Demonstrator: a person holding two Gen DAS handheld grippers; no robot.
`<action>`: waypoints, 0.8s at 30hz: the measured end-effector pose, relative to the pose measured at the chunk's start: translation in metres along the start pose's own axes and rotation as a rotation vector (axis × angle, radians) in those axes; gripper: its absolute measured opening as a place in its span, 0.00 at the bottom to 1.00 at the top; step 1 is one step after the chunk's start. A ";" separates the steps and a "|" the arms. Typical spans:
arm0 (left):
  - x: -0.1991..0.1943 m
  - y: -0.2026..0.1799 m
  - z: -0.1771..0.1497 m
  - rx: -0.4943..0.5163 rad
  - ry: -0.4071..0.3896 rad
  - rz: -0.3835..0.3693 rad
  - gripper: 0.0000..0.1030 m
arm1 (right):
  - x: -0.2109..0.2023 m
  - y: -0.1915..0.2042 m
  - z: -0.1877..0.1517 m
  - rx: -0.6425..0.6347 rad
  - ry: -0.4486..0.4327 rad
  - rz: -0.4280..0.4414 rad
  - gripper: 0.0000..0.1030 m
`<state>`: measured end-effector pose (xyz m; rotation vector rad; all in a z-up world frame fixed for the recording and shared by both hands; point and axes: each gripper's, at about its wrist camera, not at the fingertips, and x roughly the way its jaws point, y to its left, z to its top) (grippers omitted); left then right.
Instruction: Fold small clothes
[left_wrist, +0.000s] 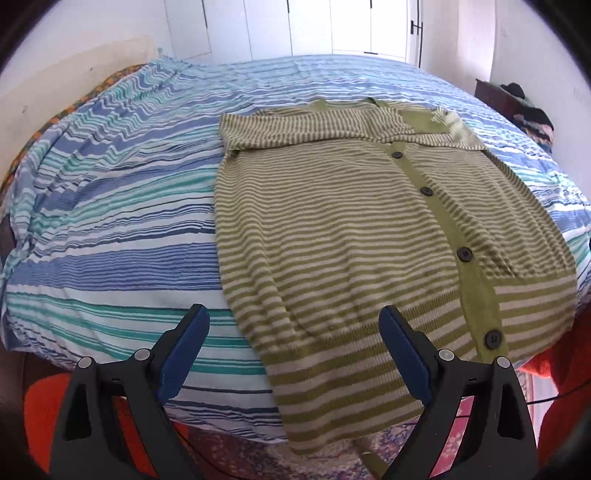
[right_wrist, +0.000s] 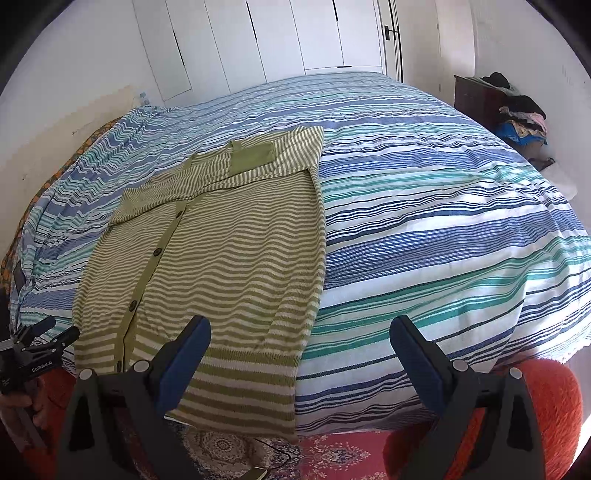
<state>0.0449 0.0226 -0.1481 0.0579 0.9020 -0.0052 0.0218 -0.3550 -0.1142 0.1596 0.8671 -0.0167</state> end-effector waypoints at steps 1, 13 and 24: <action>0.001 -0.001 0.000 0.002 0.000 -0.002 0.91 | -0.001 -0.001 -0.001 0.005 -0.002 -0.004 0.94; 0.014 -0.002 -0.008 0.021 0.050 0.001 0.91 | 0.001 0.009 -0.006 -0.052 0.022 -0.032 0.94; 0.022 -0.003 -0.007 0.015 0.073 0.018 0.91 | 0.000 0.006 -0.005 -0.039 0.014 -0.026 0.94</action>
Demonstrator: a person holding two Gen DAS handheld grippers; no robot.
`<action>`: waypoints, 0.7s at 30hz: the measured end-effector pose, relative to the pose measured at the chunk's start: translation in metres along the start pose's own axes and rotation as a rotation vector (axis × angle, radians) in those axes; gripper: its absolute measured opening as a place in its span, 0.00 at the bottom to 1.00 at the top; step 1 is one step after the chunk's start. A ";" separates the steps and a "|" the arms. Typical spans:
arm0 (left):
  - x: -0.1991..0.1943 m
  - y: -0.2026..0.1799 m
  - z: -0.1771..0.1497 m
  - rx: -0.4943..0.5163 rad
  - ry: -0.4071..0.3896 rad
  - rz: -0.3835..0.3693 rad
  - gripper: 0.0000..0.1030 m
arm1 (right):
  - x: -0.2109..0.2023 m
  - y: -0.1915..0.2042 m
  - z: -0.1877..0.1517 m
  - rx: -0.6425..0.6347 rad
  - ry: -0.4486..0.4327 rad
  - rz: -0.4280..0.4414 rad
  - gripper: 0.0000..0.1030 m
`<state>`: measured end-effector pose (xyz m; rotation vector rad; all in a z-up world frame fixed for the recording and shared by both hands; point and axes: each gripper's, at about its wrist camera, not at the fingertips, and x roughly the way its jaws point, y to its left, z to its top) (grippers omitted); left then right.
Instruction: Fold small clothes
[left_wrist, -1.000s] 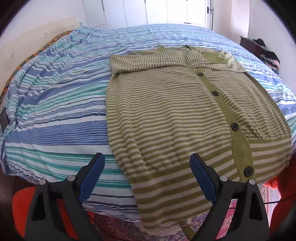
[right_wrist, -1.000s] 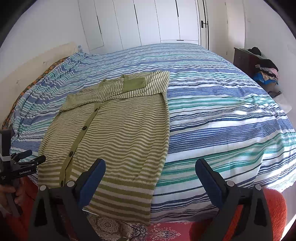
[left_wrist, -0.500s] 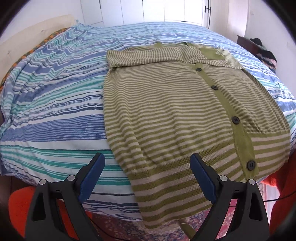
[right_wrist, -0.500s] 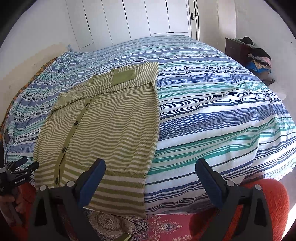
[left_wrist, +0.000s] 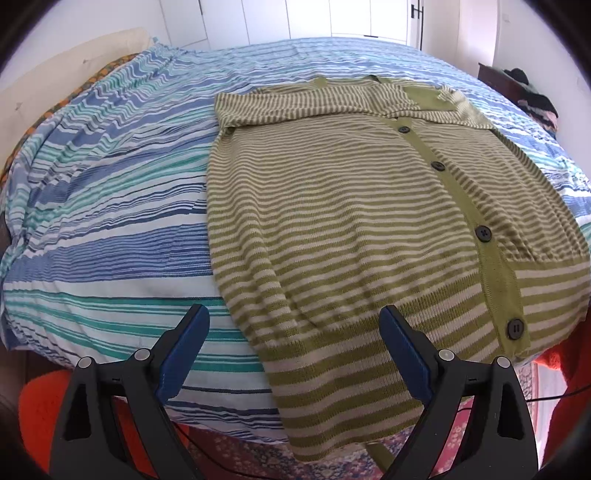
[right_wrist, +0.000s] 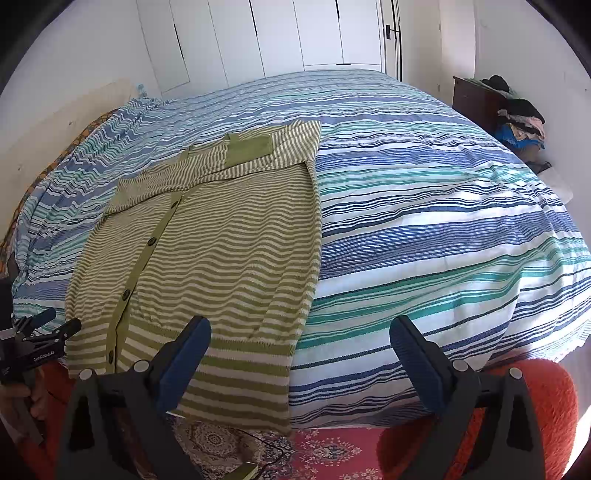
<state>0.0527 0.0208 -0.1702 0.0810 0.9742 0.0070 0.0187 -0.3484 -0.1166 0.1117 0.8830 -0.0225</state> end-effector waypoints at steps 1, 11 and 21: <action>0.000 0.000 0.000 -0.001 0.001 0.005 0.91 | 0.000 0.000 0.000 0.001 0.000 0.000 0.94; -0.005 0.007 0.001 -0.038 -0.026 0.002 0.91 | -0.004 0.001 0.001 -0.008 -0.018 -0.005 0.94; -0.005 0.007 0.000 -0.026 -0.029 0.011 0.91 | -0.003 0.013 0.000 -0.071 -0.022 -0.016 0.94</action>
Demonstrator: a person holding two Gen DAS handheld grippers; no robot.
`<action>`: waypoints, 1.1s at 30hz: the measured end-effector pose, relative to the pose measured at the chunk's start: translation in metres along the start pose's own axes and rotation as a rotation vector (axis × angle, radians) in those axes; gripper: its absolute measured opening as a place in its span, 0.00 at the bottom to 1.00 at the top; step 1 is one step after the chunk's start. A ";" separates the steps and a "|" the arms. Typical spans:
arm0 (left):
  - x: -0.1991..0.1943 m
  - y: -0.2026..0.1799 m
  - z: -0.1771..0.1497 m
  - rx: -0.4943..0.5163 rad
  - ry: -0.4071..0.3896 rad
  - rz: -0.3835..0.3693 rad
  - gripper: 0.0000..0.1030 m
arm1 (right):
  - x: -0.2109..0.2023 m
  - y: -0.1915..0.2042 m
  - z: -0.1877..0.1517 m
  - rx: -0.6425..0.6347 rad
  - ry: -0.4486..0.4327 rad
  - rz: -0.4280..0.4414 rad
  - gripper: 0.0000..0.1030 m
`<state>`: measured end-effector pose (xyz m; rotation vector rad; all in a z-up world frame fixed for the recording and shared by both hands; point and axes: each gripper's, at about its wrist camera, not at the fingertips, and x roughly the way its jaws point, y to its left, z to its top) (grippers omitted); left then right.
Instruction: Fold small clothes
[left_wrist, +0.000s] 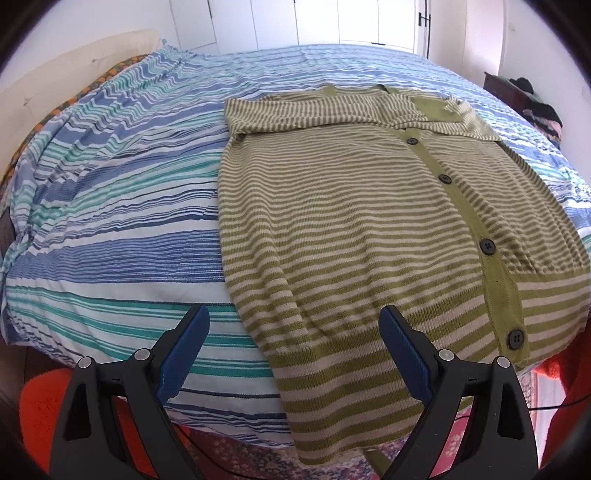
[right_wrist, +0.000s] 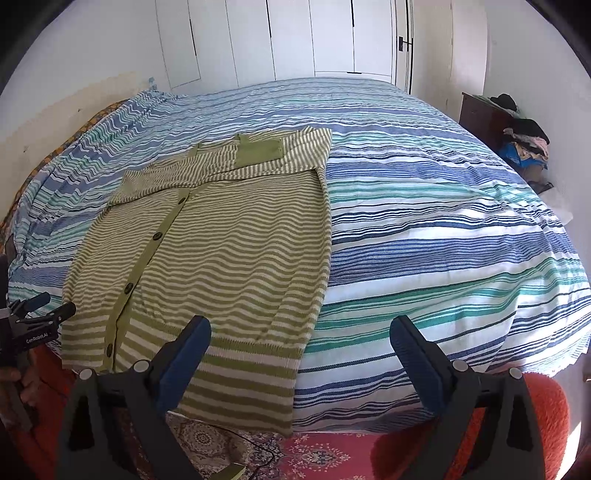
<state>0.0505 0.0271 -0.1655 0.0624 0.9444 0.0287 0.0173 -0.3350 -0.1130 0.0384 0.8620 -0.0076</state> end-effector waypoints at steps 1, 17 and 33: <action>0.000 0.000 0.000 0.001 0.001 0.001 0.91 | 0.000 0.000 0.000 0.001 0.000 0.000 0.94; 0.009 -0.001 -0.002 -0.005 0.050 -0.012 0.91 | 0.001 -0.001 0.000 0.005 -0.001 0.000 0.94; 0.019 -0.002 -0.005 0.005 0.083 -0.011 0.92 | 0.003 0.001 0.000 -0.011 0.007 -0.007 0.94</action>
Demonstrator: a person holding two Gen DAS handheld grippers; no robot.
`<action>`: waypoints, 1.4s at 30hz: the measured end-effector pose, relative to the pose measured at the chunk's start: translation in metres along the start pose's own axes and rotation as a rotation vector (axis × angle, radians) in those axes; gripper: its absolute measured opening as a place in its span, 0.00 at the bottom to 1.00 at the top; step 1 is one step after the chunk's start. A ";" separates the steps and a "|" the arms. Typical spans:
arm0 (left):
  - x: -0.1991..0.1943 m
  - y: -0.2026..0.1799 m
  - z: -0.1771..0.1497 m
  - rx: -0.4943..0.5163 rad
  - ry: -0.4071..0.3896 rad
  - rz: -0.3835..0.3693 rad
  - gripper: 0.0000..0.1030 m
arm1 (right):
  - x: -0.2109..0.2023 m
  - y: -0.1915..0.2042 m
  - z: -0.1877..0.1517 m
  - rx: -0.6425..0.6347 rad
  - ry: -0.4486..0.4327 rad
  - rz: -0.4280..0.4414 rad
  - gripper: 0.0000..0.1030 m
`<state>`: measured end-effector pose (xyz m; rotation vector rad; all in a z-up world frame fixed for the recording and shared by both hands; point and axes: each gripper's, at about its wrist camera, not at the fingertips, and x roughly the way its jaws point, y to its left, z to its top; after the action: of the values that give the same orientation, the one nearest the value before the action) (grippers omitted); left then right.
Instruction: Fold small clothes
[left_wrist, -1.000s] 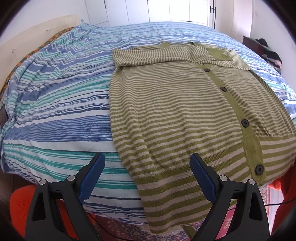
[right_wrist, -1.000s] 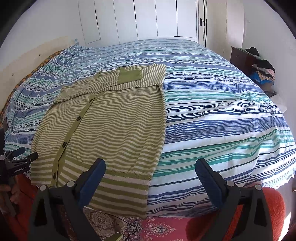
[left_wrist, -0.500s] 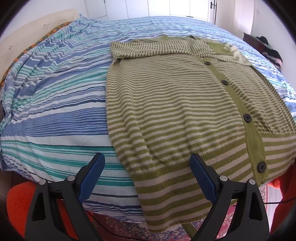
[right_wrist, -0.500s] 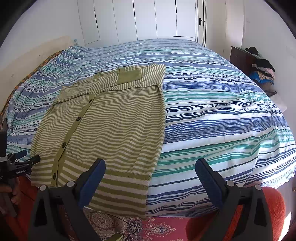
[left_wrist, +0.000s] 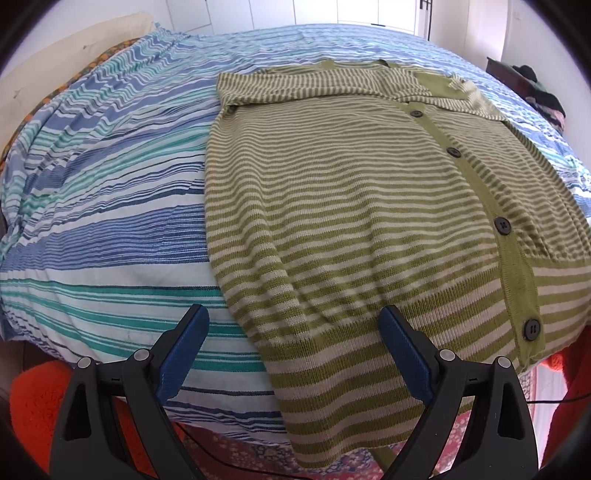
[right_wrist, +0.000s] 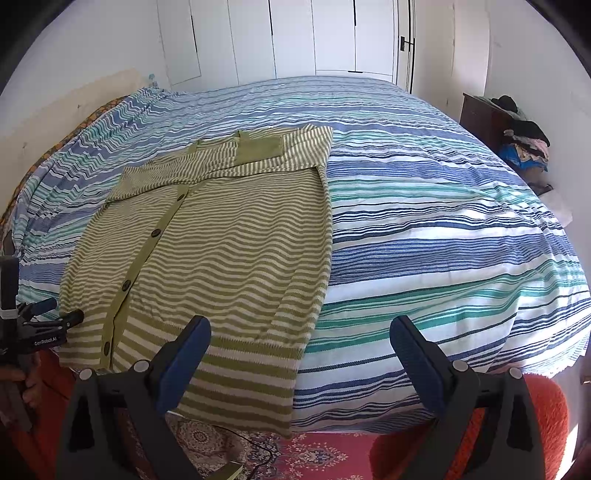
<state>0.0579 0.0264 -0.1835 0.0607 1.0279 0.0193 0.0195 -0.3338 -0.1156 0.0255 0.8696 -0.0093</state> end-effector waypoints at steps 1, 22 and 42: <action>0.000 0.000 0.000 -0.002 0.001 -0.001 0.92 | 0.000 0.000 0.000 0.000 0.001 0.000 0.94; -0.016 0.037 0.006 -0.147 -0.024 -0.139 0.93 | -0.005 -0.020 0.018 0.109 -0.003 0.086 0.94; -0.023 0.091 -0.016 -0.291 0.241 -0.457 0.80 | 0.032 -0.052 0.013 0.276 0.330 0.590 0.83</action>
<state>0.0337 0.1165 -0.1669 -0.4512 1.2505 -0.2452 0.0489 -0.3860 -0.1329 0.5537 1.1575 0.4376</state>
